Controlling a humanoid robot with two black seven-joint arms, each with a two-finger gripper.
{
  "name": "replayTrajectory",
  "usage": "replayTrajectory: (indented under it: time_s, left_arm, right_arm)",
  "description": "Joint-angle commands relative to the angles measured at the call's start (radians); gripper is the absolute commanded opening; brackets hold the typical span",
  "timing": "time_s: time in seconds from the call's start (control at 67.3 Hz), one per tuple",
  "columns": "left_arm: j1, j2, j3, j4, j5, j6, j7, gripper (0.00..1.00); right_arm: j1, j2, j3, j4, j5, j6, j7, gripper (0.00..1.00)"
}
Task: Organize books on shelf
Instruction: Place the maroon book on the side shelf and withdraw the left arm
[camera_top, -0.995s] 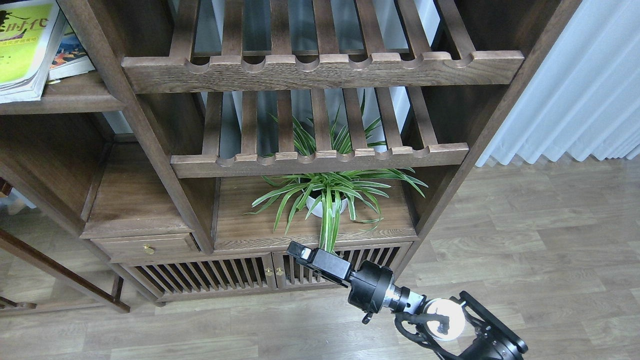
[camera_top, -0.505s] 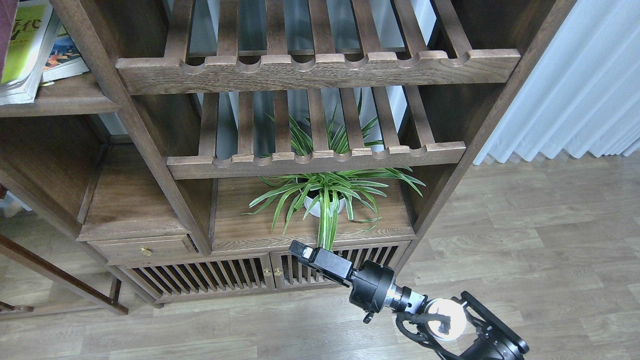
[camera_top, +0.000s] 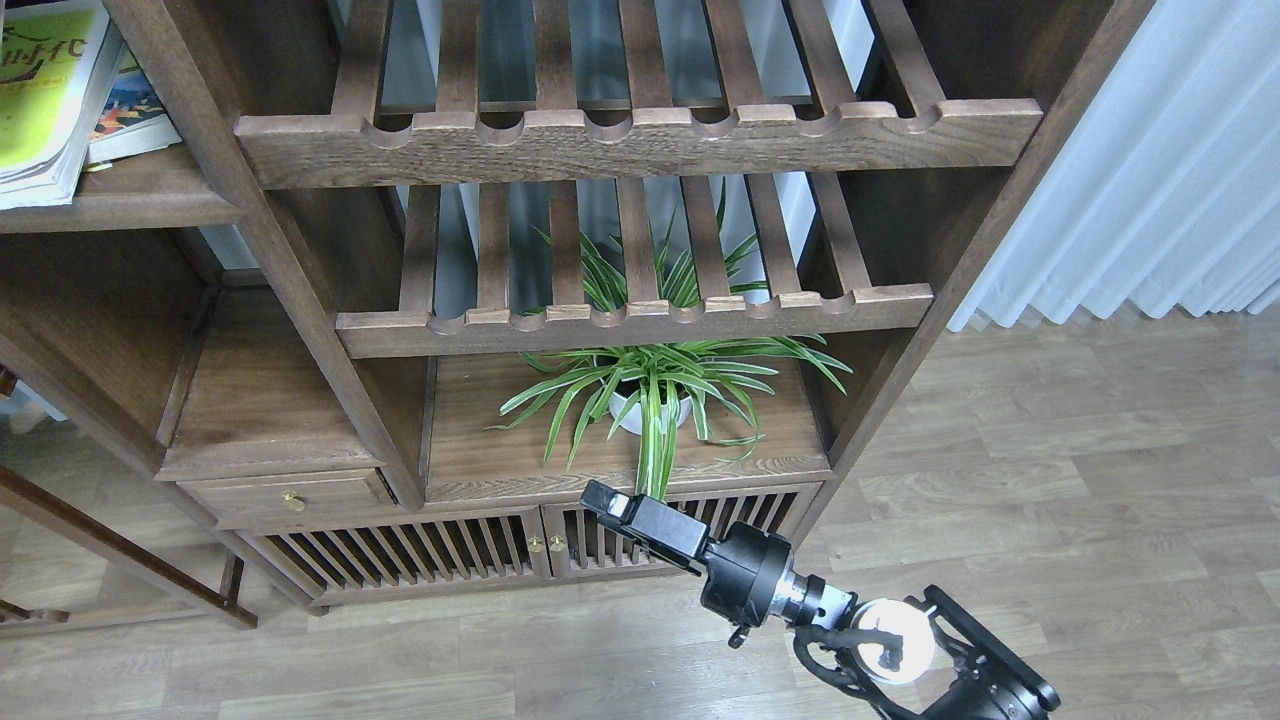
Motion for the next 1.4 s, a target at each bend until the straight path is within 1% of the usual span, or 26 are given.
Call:
replayTrajectory:
  time_s: [0.0, 0.223, 0.431, 0.46, 0.535, 0.549, 0.579, 0.594, 0.609, 0.639, 0.653, 0.683, 0.698, 0.772, 0.921, 0.936, 1.114, 1.247, 1.381]
  left_arm:
    - [-0.002, -0.019, 0.000, 0.054, 0.043, 0.000, 0.000, 0.01]
    - [-0.002, -0.051, -0.003, 0.072, 0.063, 0.000, 0.000, 0.02]
    - [-0.002, -0.058, -0.003, 0.071, 0.063, 0.000, 0.000, 0.06]
    - [-0.002, -0.062, -0.003, 0.072, 0.063, 0.000, 0.000, 0.09]
    - [-0.002, -0.073, -0.003, 0.071, 0.064, 0.000, 0.000, 0.19]
    - [-0.002, -0.073, -0.003, 0.071, 0.064, 0.000, 0.000, 0.23]
    - [-0.001, -0.073, -0.002, 0.071, 0.068, 0.000, 0.000, 0.27]
    - [-0.001, -0.073, 0.000, 0.071, 0.077, 0.000, 0.000, 0.33]
    - [-0.001, -0.073, 0.000, 0.071, 0.083, 0.000, 0.000, 0.36]
    - [-0.001, -0.073, 0.000, 0.069, 0.092, 0.000, 0.000, 0.41]
    - [-0.001, -0.073, 0.000, 0.069, 0.109, 0.000, 0.000, 0.46]
    - [-0.001, -0.073, 0.000, 0.069, 0.124, 0.000, 0.000, 0.52]
    - [-0.001, -0.073, -0.002, 0.068, 0.141, 0.000, 0.000, 0.57]
    - [-0.001, -0.073, -0.002, 0.066, 0.172, 0.000, 0.000, 0.69]
    - [-0.001, -0.073, -0.002, 0.057, 0.175, 0.000, 0.000, 0.80]
    - [-0.001, -0.073, -0.002, 0.048, 0.175, 0.000, 0.000, 0.84]
    - [-0.001, -0.073, -0.003, -0.038, 0.172, 0.000, 0.000, 0.95]
    - [-0.002, -0.070, -0.011, -0.109, 0.172, 0.000, 0.000, 0.98]
    - [-0.005, -0.055, -0.012, -0.181, 0.173, 0.000, 0.000, 0.99]
  right_arm:
    - [-0.001, 0.000, 0.001, 0.000, 0.000, 0.000, 0.000, 0.97]
    - [-0.005, 0.000, 0.001, 0.000, 0.000, 0.000, 0.000, 0.97]
    - [-0.005, 0.000, 0.001, 0.000, 0.000, 0.000, 0.000, 0.97]
    - [-0.005, 0.000, 0.001, 0.000, 0.000, 0.000, 0.000, 0.97]
    - [-0.005, 0.000, 0.001, 0.000, 0.000, 0.000, 0.000, 0.97]
    - [-0.005, 0.000, 0.001, 0.000, 0.000, 0.000, 0.000, 0.97]
    - [-0.005, 0.000, 0.001, 0.000, 0.000, 0.000, 0.000, 0.97]
    - [-0.005, 0.000, 0.001, 0.000, 0.000, 0.000, 0.000, 0.97]
    - [-0.005, 0.000, 0.001, 0.000, 0.000, 0.000, 0.000, 0.97]
    - [-0.005, 0.000, 0.001, 0.000, 0.000, 0.000, 0.000, 0.97]
    - [-0.005, 0.000, -0.001, 0.000, 0.000, 0.000, 0.000, 0.97]
    - [-0.006, 0.000, -0.001, 0.000, 0.000, 0.000, 0.000, 0.97]
    - [-0.005, 0.000, -0.001, 0.000, 0.000, 0.000, 0.000, 0.97]
    - [-0.006, 0.000, -0.001, 0.000, 0.000, 0.000, 0.000, 0.97]
    - [-0.006, 0.000, -0.001, 0.000, 0.000, 0.000, 0.000, 0.97]
    - [-0.006, 0.000, -0.001, 0.000, 0.000, 0.000, 0.000, 0.97]
    - [-0.006, 0.000, -0.002, 0.000, 0.000, 0.000, 0.000, 0.97]
    - [-0.006, 0.000, -0.002, 0.000, -0.001, 0.000, 0.000, 0.97]
    - [-0.006, 0.000, -0.002, 0.000, -0.001, 0.000, 0.000, 0.97]
